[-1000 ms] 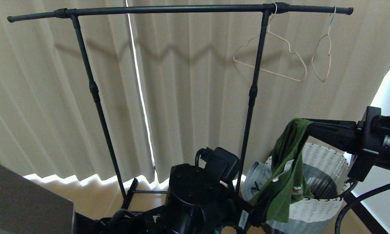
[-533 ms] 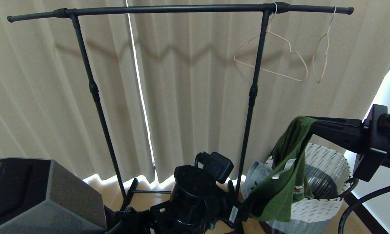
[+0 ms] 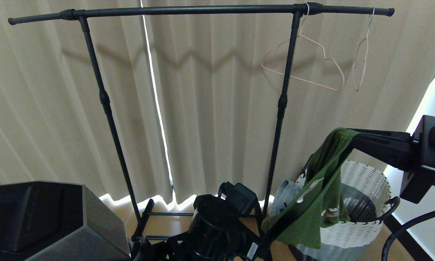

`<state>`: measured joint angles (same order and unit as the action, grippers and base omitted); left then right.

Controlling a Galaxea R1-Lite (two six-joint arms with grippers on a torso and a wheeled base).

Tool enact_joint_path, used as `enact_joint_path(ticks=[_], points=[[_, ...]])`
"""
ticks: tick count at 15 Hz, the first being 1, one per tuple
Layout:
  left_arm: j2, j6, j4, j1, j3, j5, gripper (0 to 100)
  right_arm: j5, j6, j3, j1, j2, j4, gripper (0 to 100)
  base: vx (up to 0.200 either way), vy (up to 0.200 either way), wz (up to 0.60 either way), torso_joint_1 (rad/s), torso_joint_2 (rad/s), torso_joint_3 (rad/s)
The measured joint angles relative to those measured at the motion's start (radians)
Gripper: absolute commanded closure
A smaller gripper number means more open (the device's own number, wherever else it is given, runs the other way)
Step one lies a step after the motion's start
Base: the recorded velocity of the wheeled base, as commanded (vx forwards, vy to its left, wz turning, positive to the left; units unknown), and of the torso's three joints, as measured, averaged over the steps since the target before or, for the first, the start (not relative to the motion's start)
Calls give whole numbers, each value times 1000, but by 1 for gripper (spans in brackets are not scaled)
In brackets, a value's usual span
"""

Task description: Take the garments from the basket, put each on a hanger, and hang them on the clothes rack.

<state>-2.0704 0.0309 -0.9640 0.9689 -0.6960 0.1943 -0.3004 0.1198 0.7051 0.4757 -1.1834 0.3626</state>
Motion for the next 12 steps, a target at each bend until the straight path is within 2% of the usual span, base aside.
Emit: enact_joint_path(ticks=[5,7,10,12], points=[[19,-3,-10,-1,27,-2,100,0,1,-4,11,20,-9,100,0,0,0,0,0,0],[60,-18,-79,-9,90,-3,100,0,1,-3,11,19,-8,100,0,0,0,0,0,0],[176,-124,-157,-45,214,-10,100,1,2,5,12,2,1,100,0,0,0,0,0,0],[295,-166,-115,-82,243,-12,100,0,0,13,12,-13,1,100,0,0,0,0,0,0]])
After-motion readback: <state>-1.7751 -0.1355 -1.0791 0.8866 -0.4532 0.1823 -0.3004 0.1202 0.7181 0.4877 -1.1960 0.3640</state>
